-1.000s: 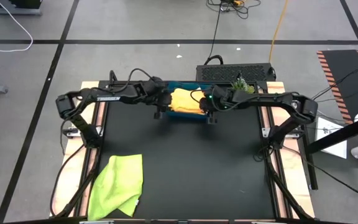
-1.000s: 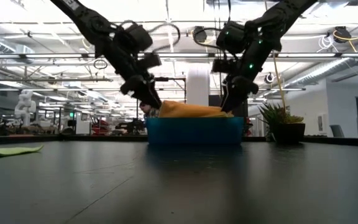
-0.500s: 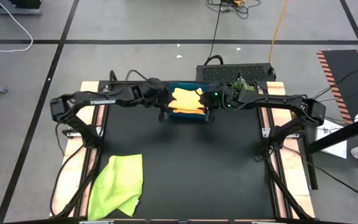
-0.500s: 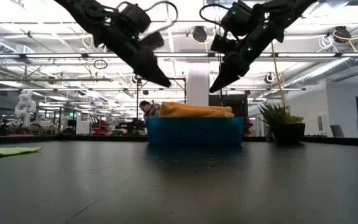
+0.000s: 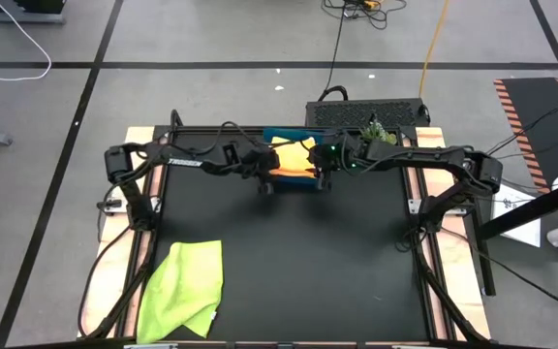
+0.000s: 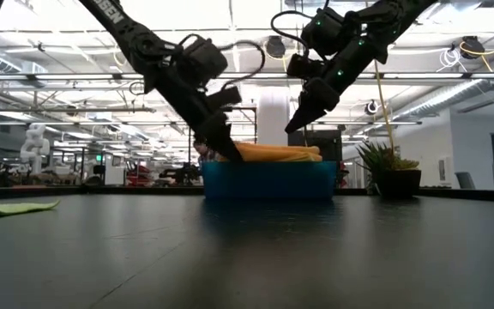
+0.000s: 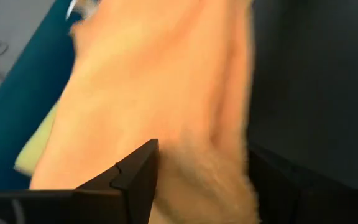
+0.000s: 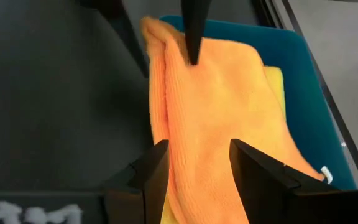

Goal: Fold microfiber towels
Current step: Put the orange microfiber cloth into the dark blue bin

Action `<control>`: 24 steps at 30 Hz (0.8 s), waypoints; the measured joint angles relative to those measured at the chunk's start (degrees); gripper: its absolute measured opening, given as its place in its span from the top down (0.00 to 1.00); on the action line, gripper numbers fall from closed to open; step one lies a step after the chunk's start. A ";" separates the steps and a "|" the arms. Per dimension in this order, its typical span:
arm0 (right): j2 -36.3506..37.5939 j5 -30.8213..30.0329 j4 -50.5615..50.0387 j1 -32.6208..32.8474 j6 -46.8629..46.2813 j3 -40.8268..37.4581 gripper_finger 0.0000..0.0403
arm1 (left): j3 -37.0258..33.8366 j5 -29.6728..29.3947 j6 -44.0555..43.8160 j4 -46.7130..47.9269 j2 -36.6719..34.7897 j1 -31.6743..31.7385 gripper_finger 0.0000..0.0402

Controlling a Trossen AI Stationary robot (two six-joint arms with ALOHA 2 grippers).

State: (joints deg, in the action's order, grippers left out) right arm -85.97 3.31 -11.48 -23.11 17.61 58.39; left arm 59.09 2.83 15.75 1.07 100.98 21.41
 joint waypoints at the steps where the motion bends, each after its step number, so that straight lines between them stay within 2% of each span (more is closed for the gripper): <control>1: 0.00 0.00 0.15 0.01 -0.02 0.00 0.60 | 0.00 -0.89 -0.01 0.07 0.48 0.34 0.46; 7: 0.00 0.00 0.30 0.02 -0.03 0.00 0.60 | 0.00 -3.31 -0.85 -1.56 1.83 1.65 0.46; 17: 0.00 0.02 0.08 0.02 -0.03 -0.02 0.60 | 0.00 -3.51 1.73 -4.94 1.39 1.77 0.46; 24: 0.00 0.00 0.55 0.02 0.00 -0.02 0.60 | 0.09 -4.01 2.14 -5.92 -3.55 1.82 0.46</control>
State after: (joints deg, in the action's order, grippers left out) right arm -85.97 3.31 -10.93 -23.09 17.61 58.37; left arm 59.18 -1.18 17.89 -4.85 97.42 23.22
